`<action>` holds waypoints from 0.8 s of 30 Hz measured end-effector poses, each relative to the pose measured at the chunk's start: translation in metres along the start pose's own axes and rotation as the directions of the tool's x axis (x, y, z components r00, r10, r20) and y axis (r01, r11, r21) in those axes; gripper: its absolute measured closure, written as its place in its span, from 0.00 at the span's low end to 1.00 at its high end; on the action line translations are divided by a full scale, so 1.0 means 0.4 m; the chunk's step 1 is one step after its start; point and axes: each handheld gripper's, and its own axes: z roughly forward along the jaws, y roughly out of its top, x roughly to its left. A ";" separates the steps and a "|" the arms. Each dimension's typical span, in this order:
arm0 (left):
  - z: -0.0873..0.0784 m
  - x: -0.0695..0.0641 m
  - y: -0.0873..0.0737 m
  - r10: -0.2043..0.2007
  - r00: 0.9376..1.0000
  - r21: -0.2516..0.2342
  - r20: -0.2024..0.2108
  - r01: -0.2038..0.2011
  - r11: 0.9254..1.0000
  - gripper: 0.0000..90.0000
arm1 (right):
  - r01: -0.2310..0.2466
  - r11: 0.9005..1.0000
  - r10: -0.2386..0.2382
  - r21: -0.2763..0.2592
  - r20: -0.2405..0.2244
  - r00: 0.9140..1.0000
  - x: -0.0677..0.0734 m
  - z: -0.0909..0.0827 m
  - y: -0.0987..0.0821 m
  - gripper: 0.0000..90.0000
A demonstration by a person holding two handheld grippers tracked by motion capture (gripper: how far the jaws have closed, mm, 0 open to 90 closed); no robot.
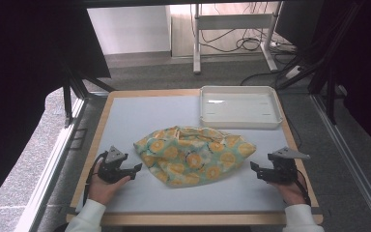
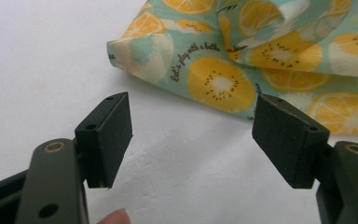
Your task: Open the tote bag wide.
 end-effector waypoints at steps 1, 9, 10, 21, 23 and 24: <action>0.000 0.000 0.000 0.000 1.000 0.000 0.000 0.000 1.000 0.33 | 0.000 1.000 0.000 0.000 0.000 1.000 0.000 0.000 0.000 0.24; 0.009 -0.002 0.008 0.002 0.998 0.005 0.061 -0.003 1.000 0.37 | 0.018 0.999 -0.017 -0.033 0.025 1.000 0.021 -0.007 -0.016 0.27; 0.009 0.001 0.007 0.003 0.997 0.006 0.073 -0.004 1.000 0.37 | 0.019 0.999 -0.019 -0.026 0.013 1.000 0.025 -0.011 -0.020 0.26; -0.003 0.012 0.010 -0.004 0.997 -0.012 0.071 0.005 1.000 0.37 | 0.005 1.000 -0.004 -0.019 0.042 0.999 0.032 -0.018 -0.022 0.28; -0.001 0.015 0.011 -0.013 0.998 -0.006 0.068 0.013 1.000 0.37 | -0.006 1.000 0.007 -0.026 0.045 0.999 0.030 -0.020 -0.021 0.28; 0.002 0.015 0.010 -0.012 0.998 0.002 0.059 0.011 1.000 0.37 | -0.013 0.999 0.014 -0.029 0.045 0.999 0.030 -0.021 -0.020 0.28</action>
